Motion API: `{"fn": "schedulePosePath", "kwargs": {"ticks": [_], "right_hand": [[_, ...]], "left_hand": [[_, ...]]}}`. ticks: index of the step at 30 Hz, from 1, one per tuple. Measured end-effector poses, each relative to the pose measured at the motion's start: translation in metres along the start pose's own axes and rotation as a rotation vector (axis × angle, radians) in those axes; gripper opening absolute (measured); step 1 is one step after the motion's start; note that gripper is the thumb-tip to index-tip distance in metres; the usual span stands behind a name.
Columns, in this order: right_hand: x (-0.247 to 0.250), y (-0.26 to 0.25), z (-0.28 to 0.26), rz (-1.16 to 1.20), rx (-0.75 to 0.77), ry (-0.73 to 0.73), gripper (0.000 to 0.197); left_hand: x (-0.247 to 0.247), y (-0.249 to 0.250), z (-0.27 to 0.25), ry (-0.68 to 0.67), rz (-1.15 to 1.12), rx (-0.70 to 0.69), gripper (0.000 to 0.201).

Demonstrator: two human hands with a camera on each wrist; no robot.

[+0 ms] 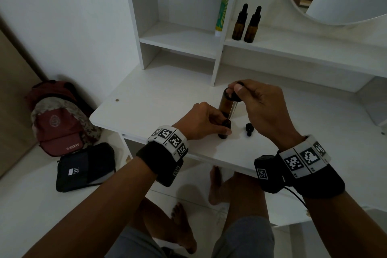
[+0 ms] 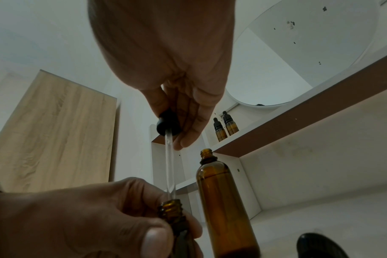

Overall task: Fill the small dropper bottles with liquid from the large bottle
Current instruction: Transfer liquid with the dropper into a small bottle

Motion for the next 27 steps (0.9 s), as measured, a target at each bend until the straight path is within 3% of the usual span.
{"fn": "schedulePosePath", "kwargs": {"ticks": [27], "right_hand": [[0.0042, -0.0035, 0.0028, -0.053, -0.024, -0.069, 0.025]], "left_hand": [[-0.0007, -0.0018, 0.0002, 0.006, 0.000, 0.002, 0.027]]}}
Point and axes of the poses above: each hand's wrist, its own z-axis towards the middle knuckle, its own x-axis out of the back of the hand, y = z × x, the point moved 4 cm from there along z, towards the middle knuckle, and after that the axes turned 11 degrees about -x, right-handed, at the moved point
